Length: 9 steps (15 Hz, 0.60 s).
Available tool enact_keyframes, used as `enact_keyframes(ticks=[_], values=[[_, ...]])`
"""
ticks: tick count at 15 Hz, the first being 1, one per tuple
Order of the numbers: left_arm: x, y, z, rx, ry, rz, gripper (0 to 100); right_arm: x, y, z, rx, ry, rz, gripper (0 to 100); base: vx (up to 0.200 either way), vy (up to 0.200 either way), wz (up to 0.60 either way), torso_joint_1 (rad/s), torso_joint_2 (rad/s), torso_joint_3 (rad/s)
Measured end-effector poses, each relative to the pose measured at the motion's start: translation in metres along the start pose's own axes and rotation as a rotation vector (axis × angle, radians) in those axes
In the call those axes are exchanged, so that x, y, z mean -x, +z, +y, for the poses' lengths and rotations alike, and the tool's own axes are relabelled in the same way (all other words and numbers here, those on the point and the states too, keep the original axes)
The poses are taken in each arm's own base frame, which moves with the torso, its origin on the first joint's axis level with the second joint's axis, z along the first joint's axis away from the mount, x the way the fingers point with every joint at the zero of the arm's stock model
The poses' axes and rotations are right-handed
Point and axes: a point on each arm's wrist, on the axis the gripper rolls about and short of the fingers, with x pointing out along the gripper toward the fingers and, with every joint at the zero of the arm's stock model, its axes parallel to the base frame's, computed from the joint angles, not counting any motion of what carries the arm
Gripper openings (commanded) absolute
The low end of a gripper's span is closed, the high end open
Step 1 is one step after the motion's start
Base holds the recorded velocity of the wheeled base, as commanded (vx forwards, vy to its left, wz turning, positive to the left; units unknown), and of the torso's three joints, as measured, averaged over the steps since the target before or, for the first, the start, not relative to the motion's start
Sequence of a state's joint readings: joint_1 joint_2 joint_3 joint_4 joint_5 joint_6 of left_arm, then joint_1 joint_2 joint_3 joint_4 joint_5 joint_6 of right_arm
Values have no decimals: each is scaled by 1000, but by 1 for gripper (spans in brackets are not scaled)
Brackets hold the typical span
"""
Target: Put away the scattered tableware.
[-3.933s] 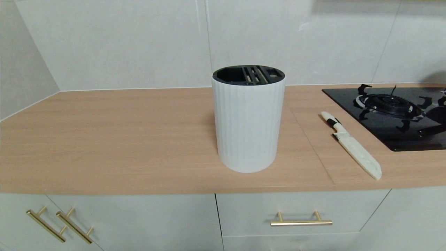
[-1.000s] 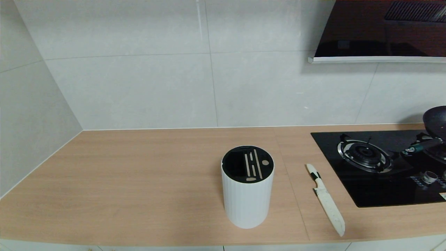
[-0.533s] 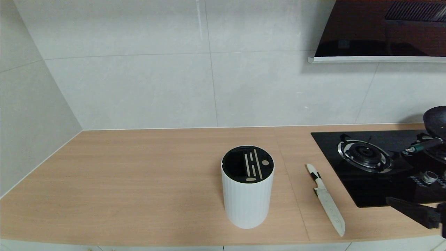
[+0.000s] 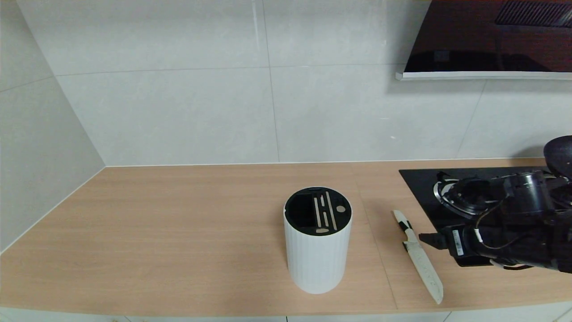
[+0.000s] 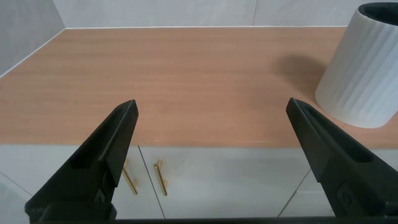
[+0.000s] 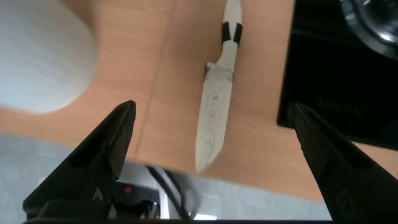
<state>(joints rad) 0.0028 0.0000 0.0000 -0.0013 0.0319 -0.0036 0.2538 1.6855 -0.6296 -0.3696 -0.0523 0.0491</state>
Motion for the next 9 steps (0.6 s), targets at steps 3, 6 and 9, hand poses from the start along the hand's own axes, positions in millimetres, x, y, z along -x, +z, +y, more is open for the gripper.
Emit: enact_keyframes(ticks=[3, 6, 9], values=[[0, 0, 0, 0, 0, 0, 100, -39, -4, 5, -32, -16, 34, 100, 0, 0, 0, 0, 0, 0], [0, 0, 0, 0, 0, 0, 100, -73, -11, 6, -46, -80, 11, 100, 0, 0, 0, 0, 0, 0], [0, 0, 0, 0, 0, 0, 100, -104, -23, 7, -54, -104, -9, 100, 0, 0, 0, 0, 0, 0]])
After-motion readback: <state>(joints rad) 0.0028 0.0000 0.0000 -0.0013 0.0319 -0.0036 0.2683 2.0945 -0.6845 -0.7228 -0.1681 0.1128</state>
